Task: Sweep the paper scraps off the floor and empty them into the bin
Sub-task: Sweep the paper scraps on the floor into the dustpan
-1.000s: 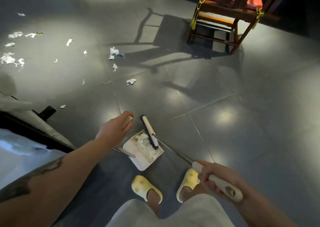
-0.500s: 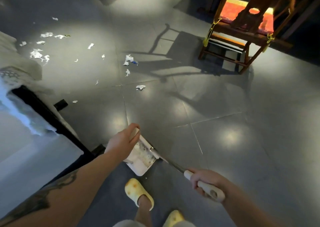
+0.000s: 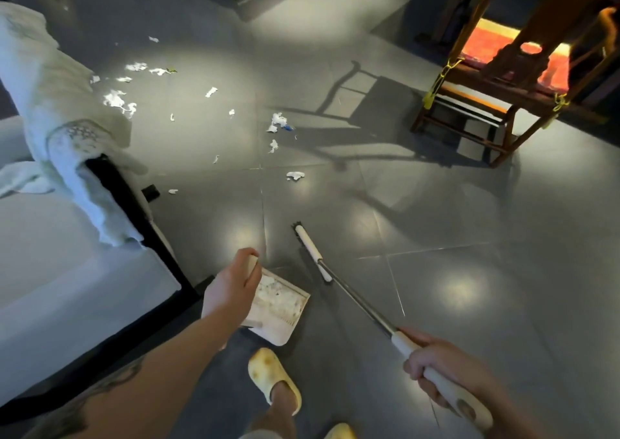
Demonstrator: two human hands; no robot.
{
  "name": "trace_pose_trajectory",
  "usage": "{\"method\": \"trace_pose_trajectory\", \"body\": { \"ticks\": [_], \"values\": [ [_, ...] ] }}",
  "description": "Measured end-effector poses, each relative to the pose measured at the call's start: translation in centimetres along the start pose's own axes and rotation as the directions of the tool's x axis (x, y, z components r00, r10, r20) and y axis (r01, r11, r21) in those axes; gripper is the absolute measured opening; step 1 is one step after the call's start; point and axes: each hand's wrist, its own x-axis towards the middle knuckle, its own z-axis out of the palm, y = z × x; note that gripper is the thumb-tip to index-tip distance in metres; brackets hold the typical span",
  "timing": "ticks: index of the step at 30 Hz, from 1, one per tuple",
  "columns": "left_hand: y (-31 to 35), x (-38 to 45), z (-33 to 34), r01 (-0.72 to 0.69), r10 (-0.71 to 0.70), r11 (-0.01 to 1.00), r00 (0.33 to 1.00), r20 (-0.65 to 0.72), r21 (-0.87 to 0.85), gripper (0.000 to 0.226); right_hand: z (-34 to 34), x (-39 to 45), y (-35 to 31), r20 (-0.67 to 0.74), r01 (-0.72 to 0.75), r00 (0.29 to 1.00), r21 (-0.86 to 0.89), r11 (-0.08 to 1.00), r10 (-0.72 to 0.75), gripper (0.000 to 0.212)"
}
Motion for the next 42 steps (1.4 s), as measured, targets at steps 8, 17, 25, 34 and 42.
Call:
{"method": "trace_pose_trajectory", "body": {
  "ticks": [8,17,25,34,42],
  "values": [
    [-3.0,3.3,-4.4,0.144,-0.202,0.956,0.955,-0.216,-0.255,0.013,2.2,3.1,-5.9,-0.006,0.004,1.000,0.031,1.000,-0.003,0.060],
    [0.0,9.5,-7.2,0.113,-0.213,0.923,0.946,-0.246,-0.367,0.008,3.7,5.9,-13.2,-0.060,0.054,0.997,0.002,0.999,-0.054,0.051],
    [2.5,17.1,-7.8,0.146,-0.296,0.894,0.903,-0.313,-0.424,0.009,1.4,12.9,-20.8,-0.187,0.066,0.975,-0.271,0.960,-0.120,0.060],
    [7.4,28.4,-6.5,0.228,-0.433,0.845,0.824,-0.367,-0.485,0.012,-5.1,24.7,-31.4,-0.209,0.029,0.965,-0.509,0.860,-0.157,0.062],
    [11.4,37.9,-6.2,0.264,-0.561,0.791,0.675,-0.480,-0.553,0.012,-10.6,30.9,-41.8,-0.098,0.035,0.989,-0.553,0.832,-0.106,0.078]
  ]
}}
